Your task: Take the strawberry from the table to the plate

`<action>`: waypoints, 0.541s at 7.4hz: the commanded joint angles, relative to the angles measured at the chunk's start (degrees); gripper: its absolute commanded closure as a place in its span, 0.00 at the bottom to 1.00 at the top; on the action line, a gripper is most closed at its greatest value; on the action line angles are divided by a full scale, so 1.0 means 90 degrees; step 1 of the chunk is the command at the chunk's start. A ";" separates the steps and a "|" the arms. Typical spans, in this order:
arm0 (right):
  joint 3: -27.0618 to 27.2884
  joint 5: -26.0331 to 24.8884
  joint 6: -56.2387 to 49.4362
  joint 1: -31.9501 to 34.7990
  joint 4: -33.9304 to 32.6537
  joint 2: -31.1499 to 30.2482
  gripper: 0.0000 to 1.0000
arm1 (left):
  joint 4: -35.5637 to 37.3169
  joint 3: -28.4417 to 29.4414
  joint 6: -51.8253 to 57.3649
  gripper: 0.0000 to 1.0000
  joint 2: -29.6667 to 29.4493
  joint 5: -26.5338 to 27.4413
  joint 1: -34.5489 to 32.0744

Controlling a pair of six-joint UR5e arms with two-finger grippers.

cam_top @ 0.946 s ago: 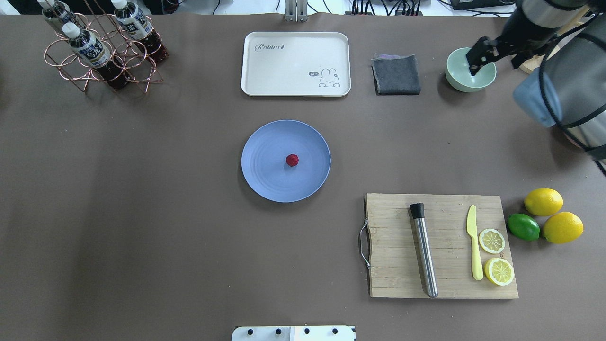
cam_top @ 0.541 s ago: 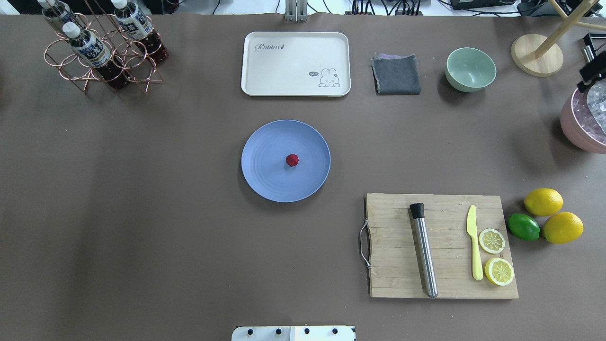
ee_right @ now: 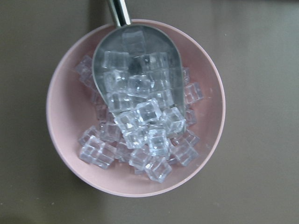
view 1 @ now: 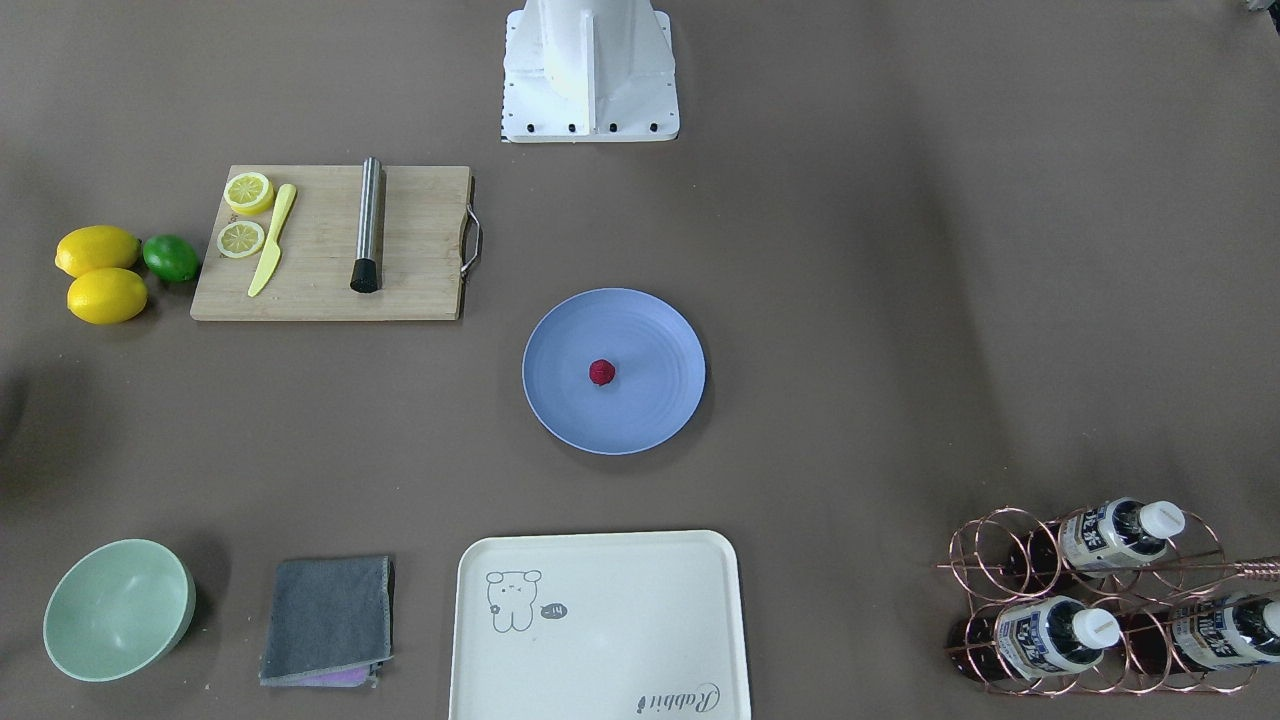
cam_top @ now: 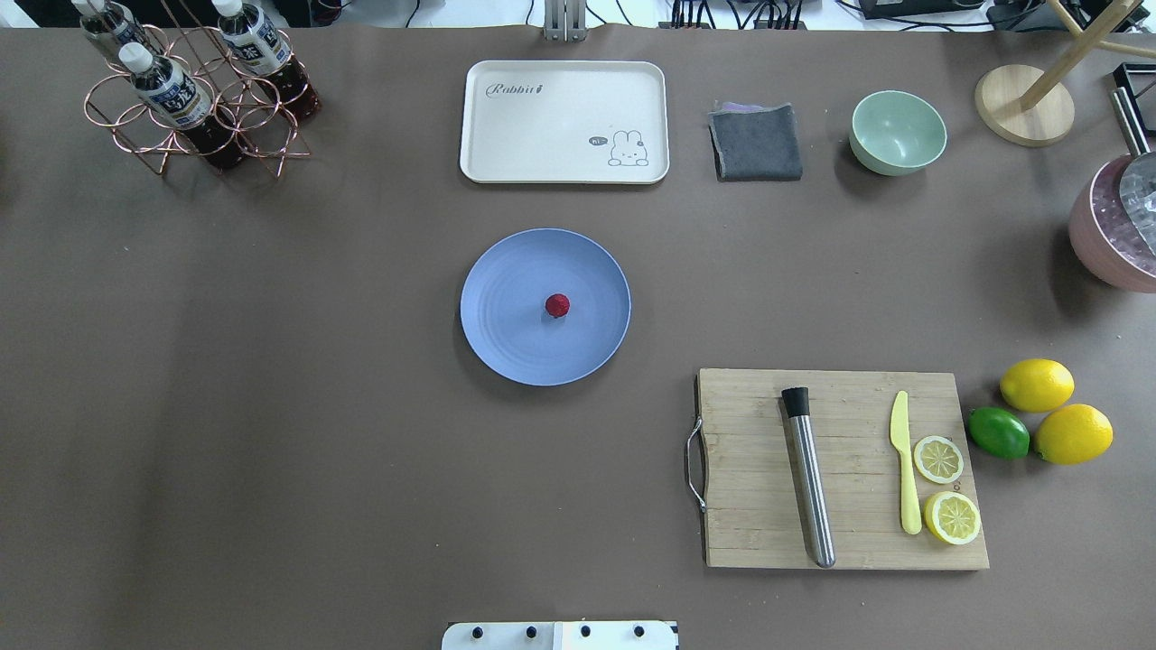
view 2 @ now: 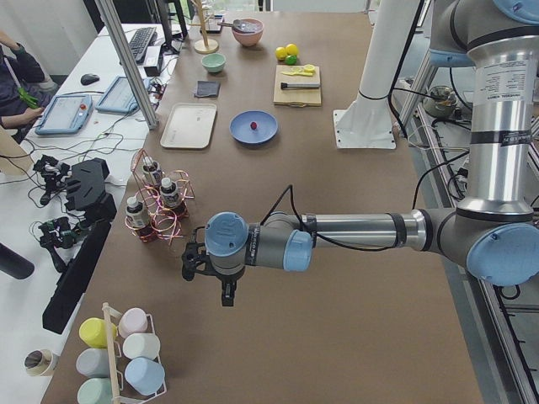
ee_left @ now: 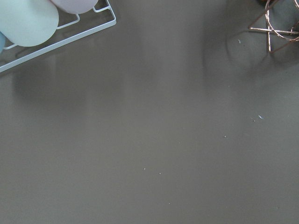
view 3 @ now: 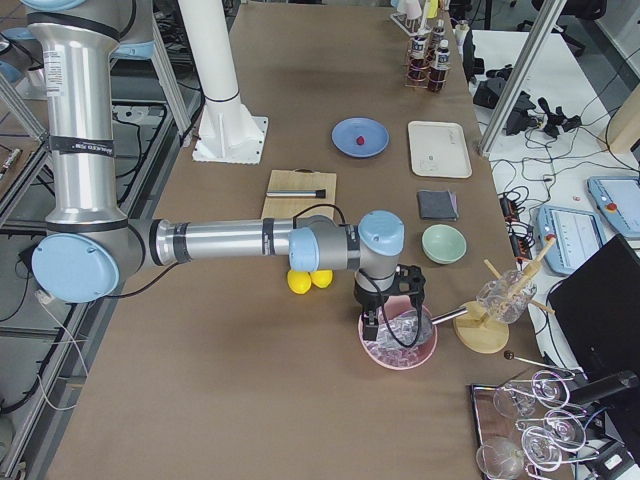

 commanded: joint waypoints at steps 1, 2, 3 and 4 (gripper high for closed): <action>-0.0561 0.0126 0.0012 0.0138 0.0777 -0.0123 0.00 | 0.0037 0.0032 -0.0035 0.02 0.0078 -0.0002 -0.0003; -0.0532 0.0232 0.0012 0.0167 0.0777 -0.0114 0.00 | 0.0037 0.0042 -0.0044 0.02 0.0078 0.0008 -0.0003; -0.0542 0.0494 0.0003 0.0186 0.0729 -0.0094 0.00 | 0.0037 0.0071 -0.0044 0.02 0.0078 -0.0002 -0.0013; -0.0513 0.0555 0.0012 0.0186 0.0699 -0.0123 0.00 | 0.0046 0.0168 -0.0054 0.02 0.0088 0.0017 -0.0003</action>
